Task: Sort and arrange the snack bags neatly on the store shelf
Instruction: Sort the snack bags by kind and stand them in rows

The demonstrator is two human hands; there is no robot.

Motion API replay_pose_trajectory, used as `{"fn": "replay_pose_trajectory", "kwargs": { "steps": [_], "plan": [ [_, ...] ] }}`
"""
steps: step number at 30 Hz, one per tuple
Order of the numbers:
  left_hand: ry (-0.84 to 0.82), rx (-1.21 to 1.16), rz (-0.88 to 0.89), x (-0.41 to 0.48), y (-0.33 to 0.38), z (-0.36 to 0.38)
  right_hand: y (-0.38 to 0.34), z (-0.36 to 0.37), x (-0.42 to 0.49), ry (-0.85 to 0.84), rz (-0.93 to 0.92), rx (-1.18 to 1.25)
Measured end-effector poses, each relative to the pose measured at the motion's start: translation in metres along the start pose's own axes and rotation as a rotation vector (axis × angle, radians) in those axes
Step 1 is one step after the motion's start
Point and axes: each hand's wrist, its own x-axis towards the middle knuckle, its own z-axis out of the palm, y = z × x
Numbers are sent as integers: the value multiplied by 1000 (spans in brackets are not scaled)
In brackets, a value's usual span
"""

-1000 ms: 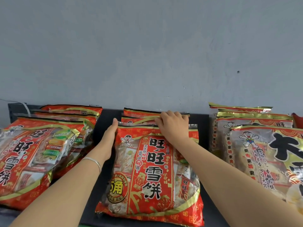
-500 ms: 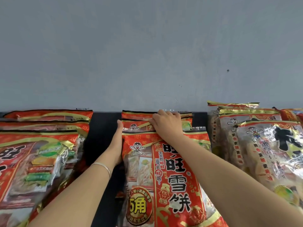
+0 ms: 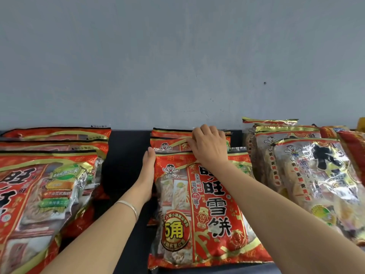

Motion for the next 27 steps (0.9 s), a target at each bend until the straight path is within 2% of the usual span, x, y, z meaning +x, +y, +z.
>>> {"fn": "replay_pose_trajectory", "kwargs": {
  "steps": [3, 6, 8, 11, 15, 21, 27],
  "plan": [
    [11, 13, 37, -19, -6, 6, 6, -7, -11, -156, 2, -16],
    [34, 144, 83, -33, -6, 11, 14, -10, -17, -192, 91, -22],
    [114, 243, 127, -29, -5, 12, 22, -11, -21, -228, 184, -32],
    [295, 262, 162, -17, 6, 11, 29, -12, -24, -299, 232, 23],
    [402, 340, 206, -14, 22, 22, 31, -18, -21, -287, 179, 152],
    [609, 342, 298, -10, 32, 33, 33, -27, -6, -138, -45, 30],
    [616, 387, 300, -10, 25, 36, 44, -7, -12, -180, 71, 149]
  ]
}}
